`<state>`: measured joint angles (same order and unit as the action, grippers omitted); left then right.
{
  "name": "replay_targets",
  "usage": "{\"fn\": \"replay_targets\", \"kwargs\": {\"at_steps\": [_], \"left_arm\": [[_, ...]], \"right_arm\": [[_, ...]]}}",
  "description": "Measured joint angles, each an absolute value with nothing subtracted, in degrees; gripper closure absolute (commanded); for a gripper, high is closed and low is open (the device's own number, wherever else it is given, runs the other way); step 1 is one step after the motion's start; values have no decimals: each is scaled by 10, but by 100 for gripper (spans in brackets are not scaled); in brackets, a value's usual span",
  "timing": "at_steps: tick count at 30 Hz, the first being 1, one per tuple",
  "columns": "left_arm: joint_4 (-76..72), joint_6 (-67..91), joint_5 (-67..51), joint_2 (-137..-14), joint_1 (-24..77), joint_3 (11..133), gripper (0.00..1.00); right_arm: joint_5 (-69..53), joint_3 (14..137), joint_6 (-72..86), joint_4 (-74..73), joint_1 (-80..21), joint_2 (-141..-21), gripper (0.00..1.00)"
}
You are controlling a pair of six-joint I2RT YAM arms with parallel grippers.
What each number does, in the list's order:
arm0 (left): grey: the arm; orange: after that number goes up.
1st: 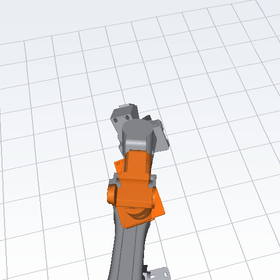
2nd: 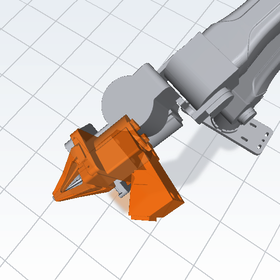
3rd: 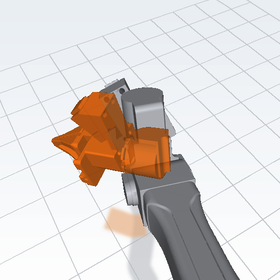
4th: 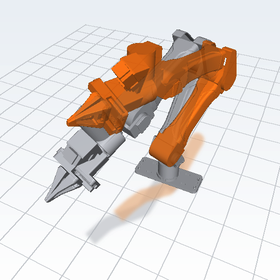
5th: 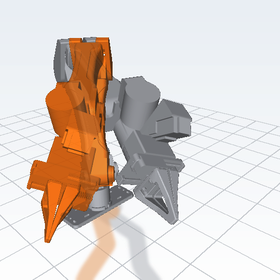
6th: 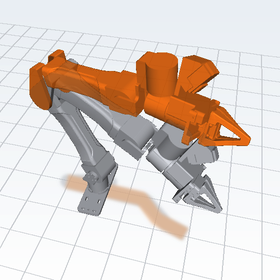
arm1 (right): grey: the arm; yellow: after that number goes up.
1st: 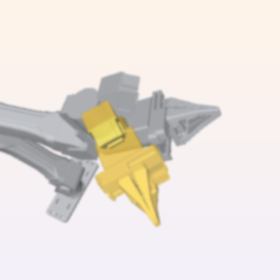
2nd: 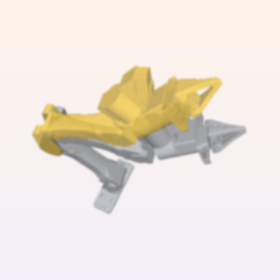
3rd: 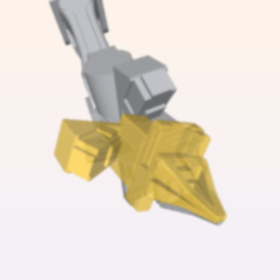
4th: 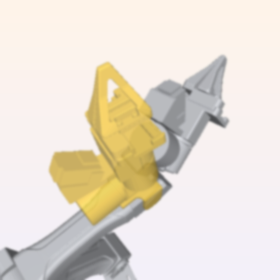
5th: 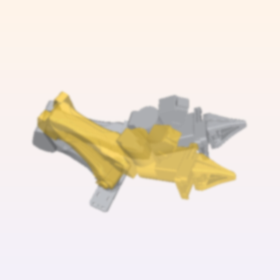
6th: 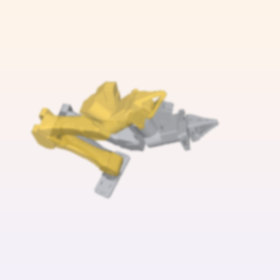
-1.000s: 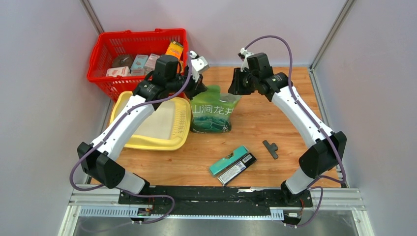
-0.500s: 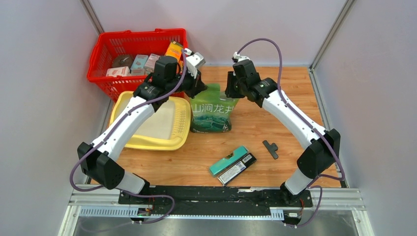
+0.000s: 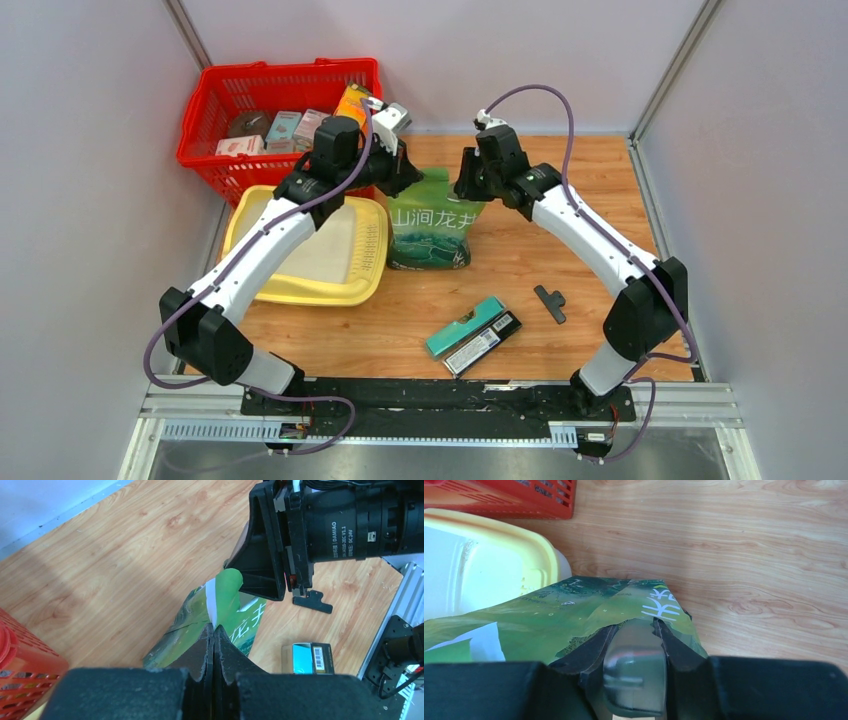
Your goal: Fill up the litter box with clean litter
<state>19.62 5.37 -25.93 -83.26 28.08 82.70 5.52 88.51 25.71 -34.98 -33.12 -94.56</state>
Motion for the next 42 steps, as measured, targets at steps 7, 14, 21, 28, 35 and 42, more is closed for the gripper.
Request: {"fn": "replay_targets", "kwargs": {"at_steps": [7,14,21,28,35,42], "left_arm": [[169,62,-265,-829,281,808,100],[175,54,-267,-829,282,808,100],[196,29,-265,-824,285,808,100],[226,-24,-263,-805,285,808,100],[255,-83,-264,-794,286,808,100],[288,-150,-263,-783,289,808,100]], "right_arm": [[-40,857,253,-314,-298,-945,100],[-152,812,284,-244,-259,-956,100],[-298,805,375,-202,-210,-988,100],[-391,822,455,-194,-182,-1001,100],[-445,822,462,-196,-135,-994,100],[-541,812,470,-176,-53,-987,100]]}}
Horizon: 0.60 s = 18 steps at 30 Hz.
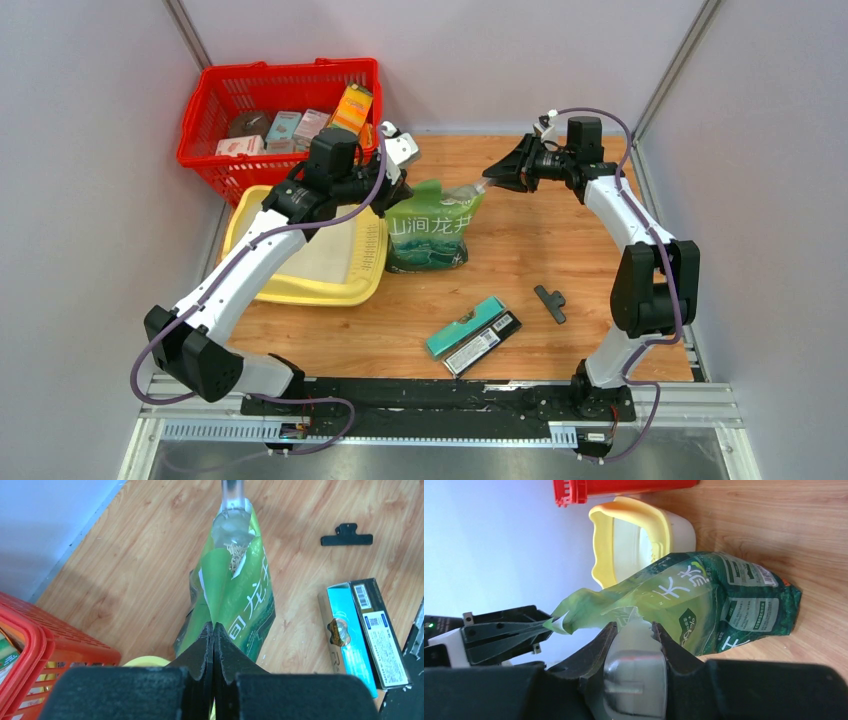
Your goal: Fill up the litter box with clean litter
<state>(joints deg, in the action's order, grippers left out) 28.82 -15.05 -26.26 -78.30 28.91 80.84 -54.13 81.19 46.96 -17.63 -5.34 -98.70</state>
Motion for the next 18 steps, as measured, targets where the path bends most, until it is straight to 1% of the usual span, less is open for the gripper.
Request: {"fn": "replay_targets", "kwargs": {"at_steps": [5,11,15,18], "left_arm": [[320,-197,-262,-783,293,820,100],[351,-234,-257,-786,299,837,100],[355,-245,-253,-794,305,843,100],[358,-247,-250,-797,311,851,100]], "right_arm": [[-584,778,500,-122,-40,-987,100],[-616,728,579,-35,-27,-987,100],[-605,707,603,-27,-16,-968,100],[-572,684,613,-44,-13,-934,100]]}}
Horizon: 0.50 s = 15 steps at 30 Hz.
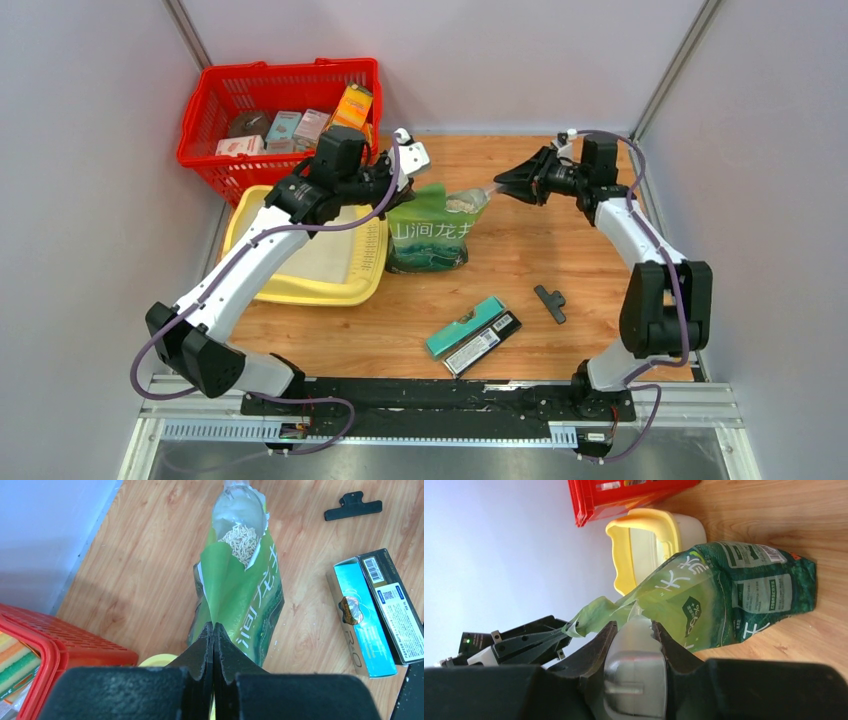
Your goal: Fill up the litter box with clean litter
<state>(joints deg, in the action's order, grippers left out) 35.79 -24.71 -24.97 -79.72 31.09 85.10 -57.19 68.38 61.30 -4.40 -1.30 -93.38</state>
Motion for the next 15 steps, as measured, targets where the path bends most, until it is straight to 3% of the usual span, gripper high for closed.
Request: {"fn": "replay_targets", "kwargs": {"at_steps": [7,15], "left_arm": [[362,-246,-245,-797,315,854,100],[360,-244,-240,-797,315,854,100]], "right_arm": [[-483,658,613,-70,-17,-841,100],[-502,635,636,-3,-13,-852,100]]}}
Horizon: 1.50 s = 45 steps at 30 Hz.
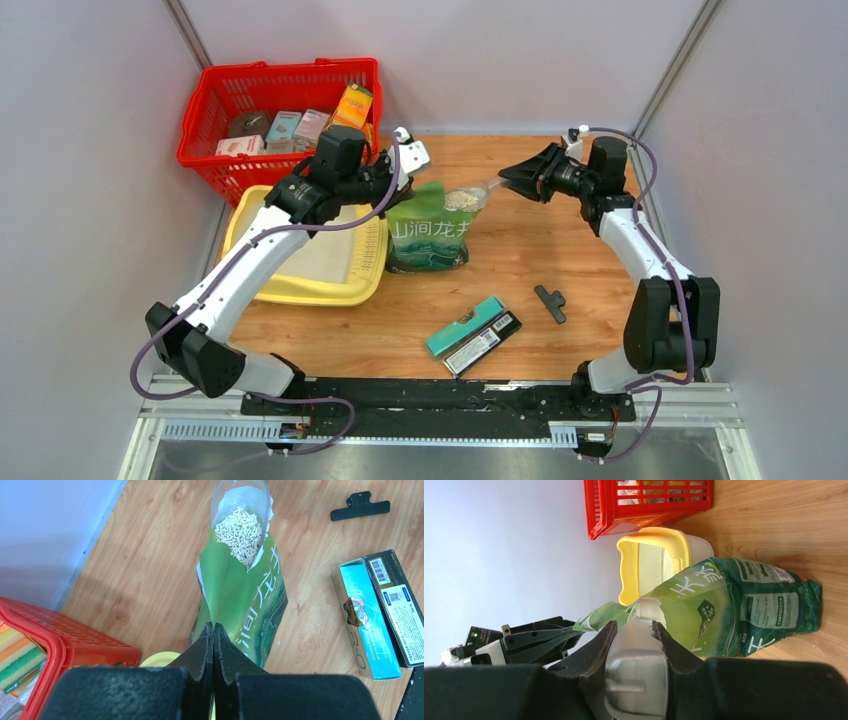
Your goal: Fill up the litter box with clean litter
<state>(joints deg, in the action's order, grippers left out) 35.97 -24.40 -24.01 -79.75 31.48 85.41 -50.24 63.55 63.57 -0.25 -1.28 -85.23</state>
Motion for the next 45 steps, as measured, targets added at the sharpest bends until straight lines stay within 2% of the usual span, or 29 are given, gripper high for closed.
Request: {"fn": "replay_targets", "kwargs": {"at_steps": [6,12,35,45], "left_arm": [[359,-249,-232,-799,315,854,100],[360,-257,-232,-800,316,854,100],[364,-263,-194,-804,315,866,100],[367,-263,-193,-804,315,866,100]], "right_arm": [[-585,615,707,131,4,-918,100],[-604,595,745,193,11,-926,100],[-530,642,606,19,48,-839,100],[-553,606,682,112,48,-859,100]]}}
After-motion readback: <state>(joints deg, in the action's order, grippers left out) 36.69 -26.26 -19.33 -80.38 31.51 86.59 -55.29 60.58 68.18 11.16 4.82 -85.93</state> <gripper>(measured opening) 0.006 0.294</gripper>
